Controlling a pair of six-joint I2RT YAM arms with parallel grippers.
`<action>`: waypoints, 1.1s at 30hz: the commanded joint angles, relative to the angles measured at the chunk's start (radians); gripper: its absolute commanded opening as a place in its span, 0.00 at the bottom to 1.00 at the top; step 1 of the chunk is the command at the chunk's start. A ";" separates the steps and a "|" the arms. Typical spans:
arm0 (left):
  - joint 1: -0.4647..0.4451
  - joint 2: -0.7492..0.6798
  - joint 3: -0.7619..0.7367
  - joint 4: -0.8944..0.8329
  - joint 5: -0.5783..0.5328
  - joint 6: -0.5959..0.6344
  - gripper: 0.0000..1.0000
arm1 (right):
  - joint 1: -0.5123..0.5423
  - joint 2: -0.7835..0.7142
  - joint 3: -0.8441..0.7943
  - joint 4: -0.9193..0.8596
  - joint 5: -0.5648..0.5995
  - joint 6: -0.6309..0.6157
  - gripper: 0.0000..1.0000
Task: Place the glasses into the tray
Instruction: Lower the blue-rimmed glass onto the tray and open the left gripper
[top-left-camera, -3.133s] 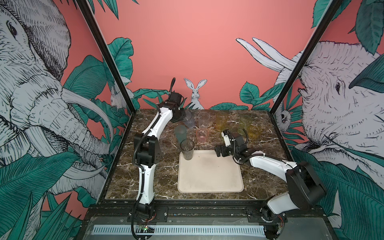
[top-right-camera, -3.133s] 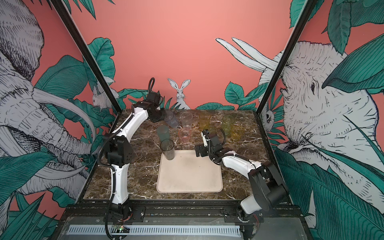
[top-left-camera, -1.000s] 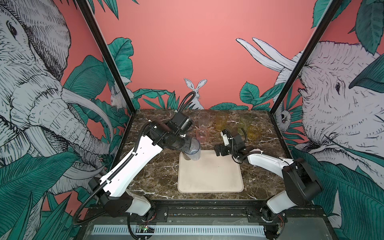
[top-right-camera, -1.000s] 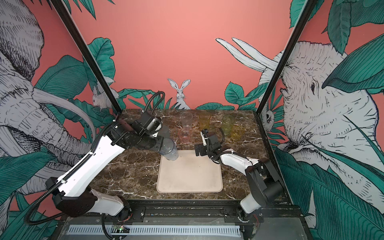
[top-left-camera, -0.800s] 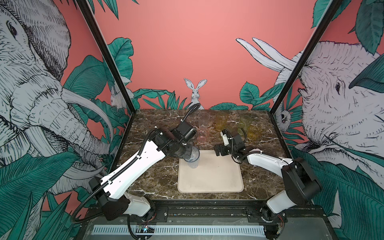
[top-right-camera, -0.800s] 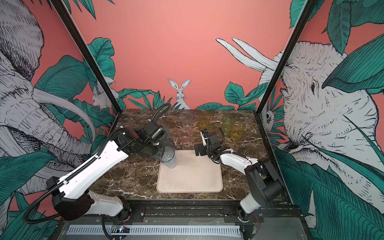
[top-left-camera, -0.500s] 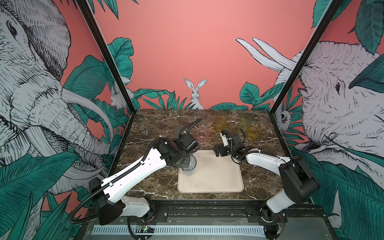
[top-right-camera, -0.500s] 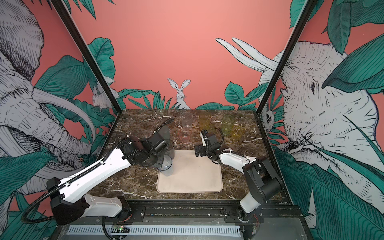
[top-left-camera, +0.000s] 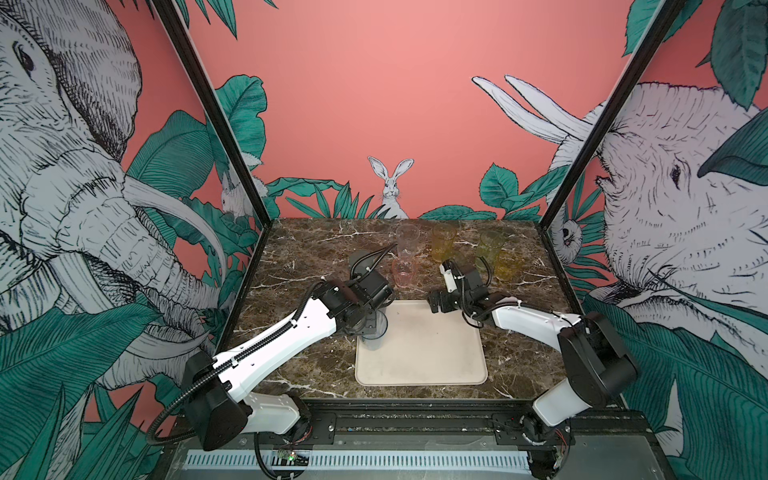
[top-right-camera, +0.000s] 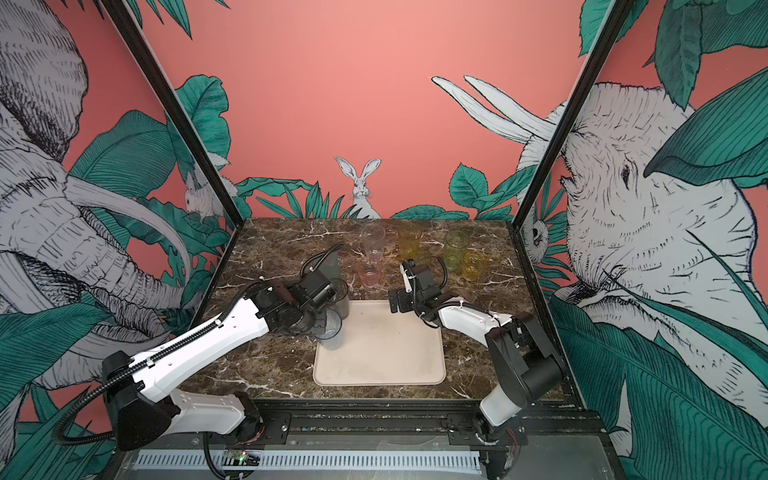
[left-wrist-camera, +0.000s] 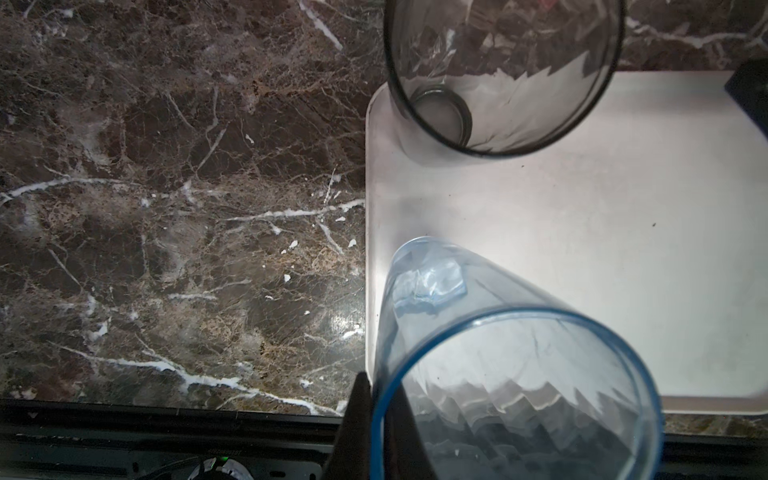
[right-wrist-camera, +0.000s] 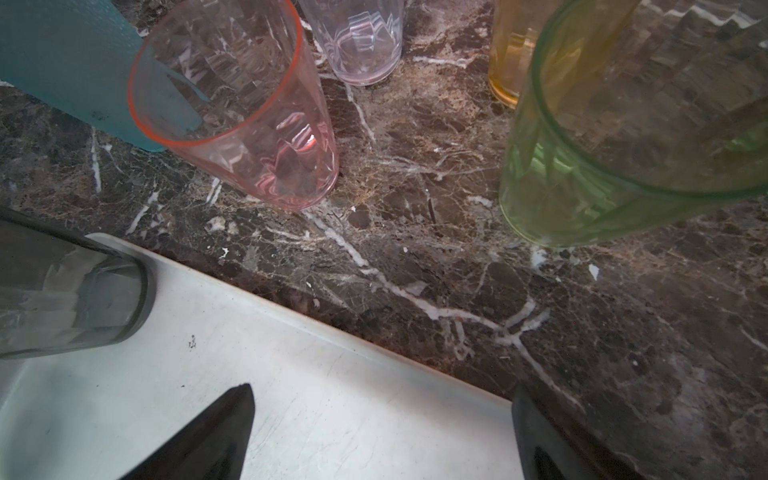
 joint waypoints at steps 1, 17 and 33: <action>0.018 0.008 0.002 0.050 0.003 -0.012 0.00 | 0.006 -0.031 0.002 0.033 -0.012 0.011 0.99; 0.062 0.083 0.014 0.076 0.000 0.015 0.00 | 0.007 -0.040 0.005 0.026 -0.026 0.023 0.99; 0.117 0.172 0.057 0.090 0.065 0.065 0.00 | 0.006 -0.032 0.004 0.031 -0.027 0.024 0.99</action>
